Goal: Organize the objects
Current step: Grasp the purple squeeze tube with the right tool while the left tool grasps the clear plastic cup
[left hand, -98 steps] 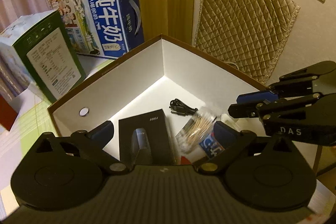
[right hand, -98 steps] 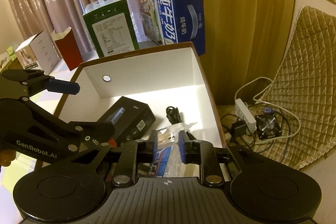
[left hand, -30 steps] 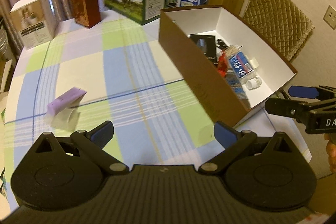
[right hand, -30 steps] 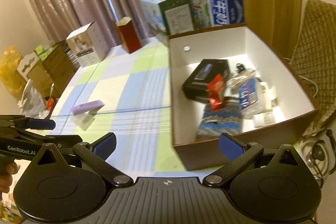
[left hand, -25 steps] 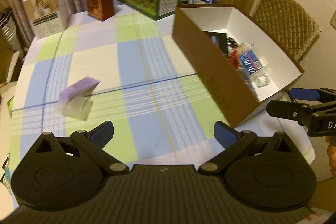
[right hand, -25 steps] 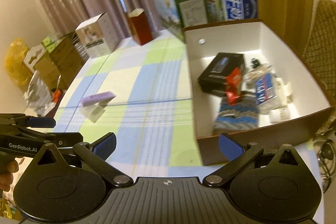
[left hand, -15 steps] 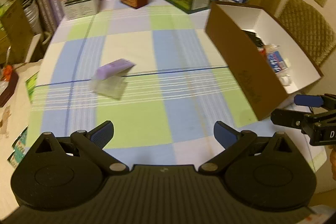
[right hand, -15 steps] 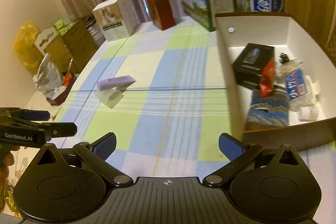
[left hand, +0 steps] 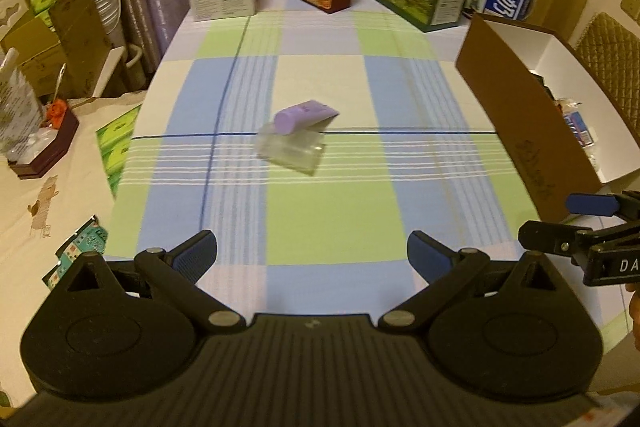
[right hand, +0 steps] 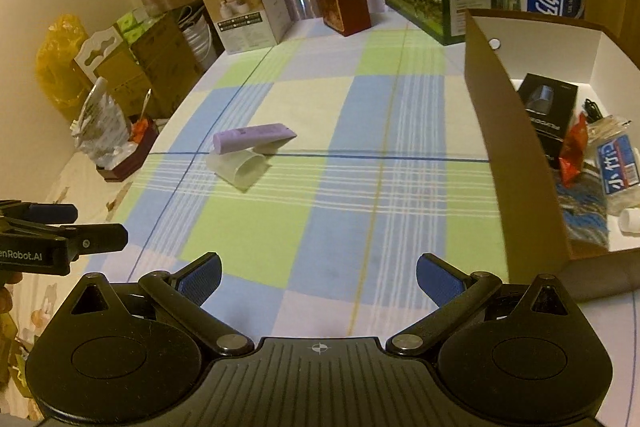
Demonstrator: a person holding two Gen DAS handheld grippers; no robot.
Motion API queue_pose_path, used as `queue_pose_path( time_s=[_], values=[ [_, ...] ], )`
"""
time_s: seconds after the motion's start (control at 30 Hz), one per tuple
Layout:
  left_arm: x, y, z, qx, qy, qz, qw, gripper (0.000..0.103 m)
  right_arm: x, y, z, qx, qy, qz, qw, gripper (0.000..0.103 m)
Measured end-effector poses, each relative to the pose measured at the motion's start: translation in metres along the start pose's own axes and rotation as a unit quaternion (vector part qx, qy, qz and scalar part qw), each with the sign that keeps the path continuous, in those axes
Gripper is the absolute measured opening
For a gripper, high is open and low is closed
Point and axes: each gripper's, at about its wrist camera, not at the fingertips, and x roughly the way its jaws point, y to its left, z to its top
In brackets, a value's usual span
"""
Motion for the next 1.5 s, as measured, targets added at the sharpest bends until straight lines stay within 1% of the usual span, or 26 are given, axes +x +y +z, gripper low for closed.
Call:
queue_pose_path(
  time_s=[0.33,0.67,1.07,1.5],
  values=[
    [0.019,0.033,0.004,-0.001,0.003,0.011,0.9999,0.1,0.041,0.03,0.021,-0.006,0.002,-0.007,1.0,0.101],
    [0.047,0.068,0.026,-0.001,0.003,0.022,0.9997,0.1,0.084,0.06,0.047,-0.018,0.016,0.002,1.0,0.101],
    [0.077,0.094,0.045,-0.002,0.009,0.029,0.9995,0.1,0.122,0.077,0.069,-0.022,0.023,0.0,0.999,0.101],
    [0.117,0.116,0.062,0.003,0.024,0.031,0.9992,0.1,0.172,0.089,0.093,-0.012,0.025,-0.022,0.999,0.101]
  ],
)
